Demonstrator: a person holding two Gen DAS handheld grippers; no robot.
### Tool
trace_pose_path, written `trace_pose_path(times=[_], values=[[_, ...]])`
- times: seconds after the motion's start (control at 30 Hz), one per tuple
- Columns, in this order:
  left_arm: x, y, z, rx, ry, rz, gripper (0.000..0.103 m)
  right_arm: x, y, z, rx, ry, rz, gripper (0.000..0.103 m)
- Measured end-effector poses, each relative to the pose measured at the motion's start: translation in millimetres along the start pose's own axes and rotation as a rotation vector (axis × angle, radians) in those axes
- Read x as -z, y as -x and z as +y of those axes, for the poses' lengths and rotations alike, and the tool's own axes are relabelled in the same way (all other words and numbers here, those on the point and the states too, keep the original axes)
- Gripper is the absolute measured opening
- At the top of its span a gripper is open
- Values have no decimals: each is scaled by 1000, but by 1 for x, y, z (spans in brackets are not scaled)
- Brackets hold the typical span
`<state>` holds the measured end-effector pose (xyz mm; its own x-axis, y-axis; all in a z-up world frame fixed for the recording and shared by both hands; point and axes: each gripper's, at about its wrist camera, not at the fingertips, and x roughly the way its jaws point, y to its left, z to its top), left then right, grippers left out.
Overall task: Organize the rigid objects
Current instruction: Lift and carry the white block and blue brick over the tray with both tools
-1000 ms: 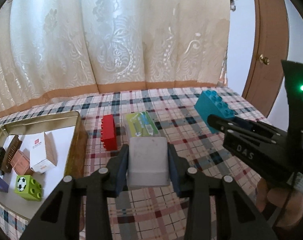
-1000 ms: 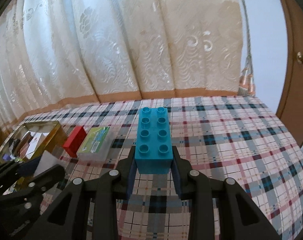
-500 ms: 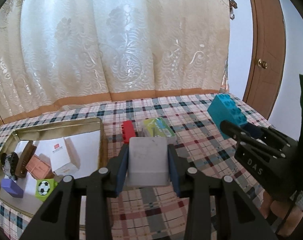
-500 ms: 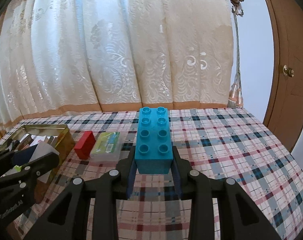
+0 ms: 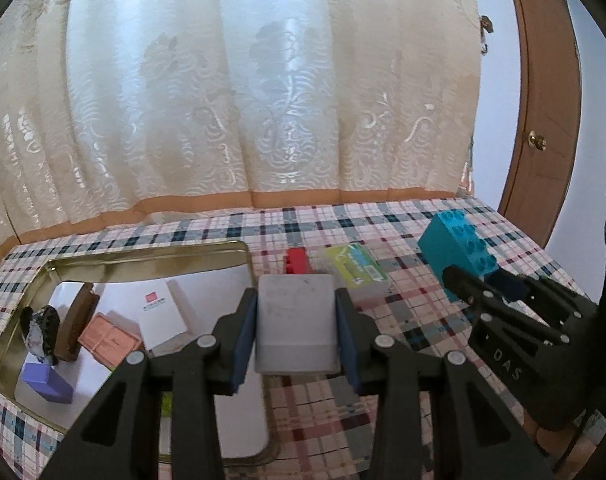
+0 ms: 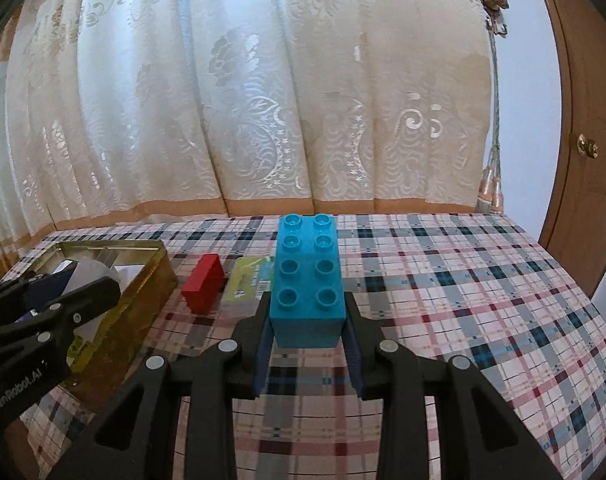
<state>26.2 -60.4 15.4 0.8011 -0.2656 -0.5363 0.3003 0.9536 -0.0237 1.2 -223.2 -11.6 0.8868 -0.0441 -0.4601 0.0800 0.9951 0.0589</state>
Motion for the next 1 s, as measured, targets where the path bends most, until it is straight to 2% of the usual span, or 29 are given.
trace_pose_path(times=[0.23, 1.0], values=[[0, 3, 14, -15, 12, -12, 37, 0, 1, 17, 5, -4, -16, 34], [0, 4, 75, -82, 63, -9, 37, -6, -7, 90, -92, 11, -8, 34]])
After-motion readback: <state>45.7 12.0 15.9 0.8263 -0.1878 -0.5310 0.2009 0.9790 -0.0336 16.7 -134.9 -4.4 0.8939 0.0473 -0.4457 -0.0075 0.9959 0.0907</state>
